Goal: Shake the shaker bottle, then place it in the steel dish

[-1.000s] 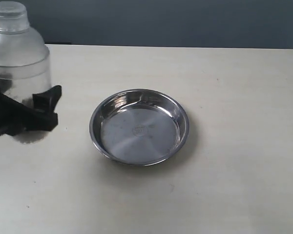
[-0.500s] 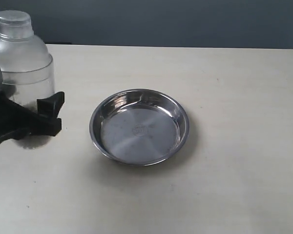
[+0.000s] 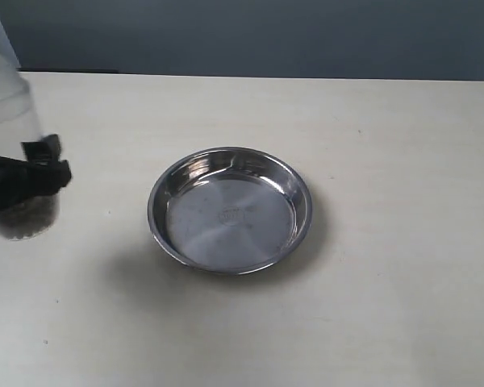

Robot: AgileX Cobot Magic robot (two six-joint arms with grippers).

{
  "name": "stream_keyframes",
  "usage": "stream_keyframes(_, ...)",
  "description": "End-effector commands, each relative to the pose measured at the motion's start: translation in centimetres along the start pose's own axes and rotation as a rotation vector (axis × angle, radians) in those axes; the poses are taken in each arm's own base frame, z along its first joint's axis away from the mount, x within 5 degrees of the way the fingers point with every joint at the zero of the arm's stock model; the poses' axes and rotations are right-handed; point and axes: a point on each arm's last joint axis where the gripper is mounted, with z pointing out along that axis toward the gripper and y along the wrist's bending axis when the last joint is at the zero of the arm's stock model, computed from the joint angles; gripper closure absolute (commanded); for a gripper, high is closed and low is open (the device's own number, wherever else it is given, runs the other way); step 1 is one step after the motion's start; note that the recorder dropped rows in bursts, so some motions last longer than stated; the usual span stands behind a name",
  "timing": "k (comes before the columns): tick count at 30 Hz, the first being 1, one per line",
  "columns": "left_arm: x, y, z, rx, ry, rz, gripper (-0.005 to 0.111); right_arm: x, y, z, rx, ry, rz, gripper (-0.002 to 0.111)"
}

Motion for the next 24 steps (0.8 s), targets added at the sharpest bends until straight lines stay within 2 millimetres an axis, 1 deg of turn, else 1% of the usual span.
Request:
stream_keyframes(1, 0.1, -3.2, -0.6, 0.354, -0.018, 0.305, 0.107, -0.1, 0.0, 0.0, -0.001, -0.012, -0.003, 0.109)
stream_keyframes(3, -0.7, -0.9, 0.2, 0.071, -0.058, -0.109, 0.106, -0.1, 0.0, 0.0, -0.001, -0.012, -0.003, 0.109)
stream_keyframes(4, -0.7, -1.9, 0.0, 0.190, -0.067, 0.070, 0.106, -0.1, 0.0, 0.0, -0.001, -0.012, -0.002, 0.109)
stream_keyframes(5, -0.8, -3.6, -0.5, 0.368, -0.128, 0.346, 0.107, -0.1, 0.0, 0.0, -0.001, -0.012, -0.002, 0.109)
stream_keyframes(6, -1.5, -3.6, -0.4, 0.341, -0.178, 0.284, 0.107, -0.1, 0.0, 0.0, -0.001, -0.012, -0.002, 0.109)
stream_keyframes(7, -2.5, -2.9, -0.1, 0.245, -0.231, 0.165, 0.107, -0.1, 0.0, 0.0, -0.001, -0.012, -0.002, 0.109)
stream_keyframes(9, -4.5, -1.5, 0.3, 0.057, -0.308, -0.015, 0.107, -0.1, 0.0, 0.0, -0.001, -0.012, -0.002, 0.109)
stream_keyframes(10, -5.5, -1.4, 0.6, 0.012, -0.311, -0.014, 0.107, -0.1, 0.0, 0.0, -0.001, -0.012, -0.002, 0.109)
stream_keyframes(11, -6.4, -1.7, 0.8, 0.015, -0.305, 0.036, 0.107, -0.1, 0.0, 0.0, -0.001, -0.012, -0.002, 0.109)
stream_keyframes(13, -7.9, -3.1, 1.5, 0.114, -0.222, 0.211, 0.107, -0.1, 0.0, 0.0, -0.001, -0.012, -0.002, 0.109)
stream_keyframes(14, -8.5, -3.5, 1.7, 0.157, -0.178, 0.262, 0.107, -0.1, 0.0, 0.0, -0.001, -0.012, -0.002, 0.109)
stream_keyframes(15, -9.1, -3.8, 2.1, 0.191, -0.119, 0.250, 0.107, -0.1, 0.0, 0.0, -0.001, -0.012, -0.002, 0.109)
stream_keyframes(17, -10.5, -2.9, 2.8, 0.159, -0.073, 0.144, 0.107, -0.1, 0.0, 0.0, -0.001, -0.012, -0.002, 0.109)
stream_keyframes(19, -11.9, -1.6, 3.3, 0.093, -0.083, 0.098, 0.107, -0.1, 0.0, 0.0, -0.001, -0.012, -0.002, 0.109)
stream_keyframes(20, -12.5, -1.4, 3.4, 0.100, -0.086, 0.114, 0.107, -0.1, 0.0, 0.0, -0.001, -0.012, -0.002, 0.109)
stream_keyframes(22, -13.4, -1.1, 3.7, 0.172, -0.062, 0.205, 0.107, -0.1, 0.0, 0.0, -0.001, -0.012, -0.002, 0.109)
stream_keyframes(24, -13.9, -0.6, 4.1, 0.218, -0.035, 0.187, 0.107, -0.1, 0.0, 0.0, -0.001, -0.012, -0.002, 0.109)
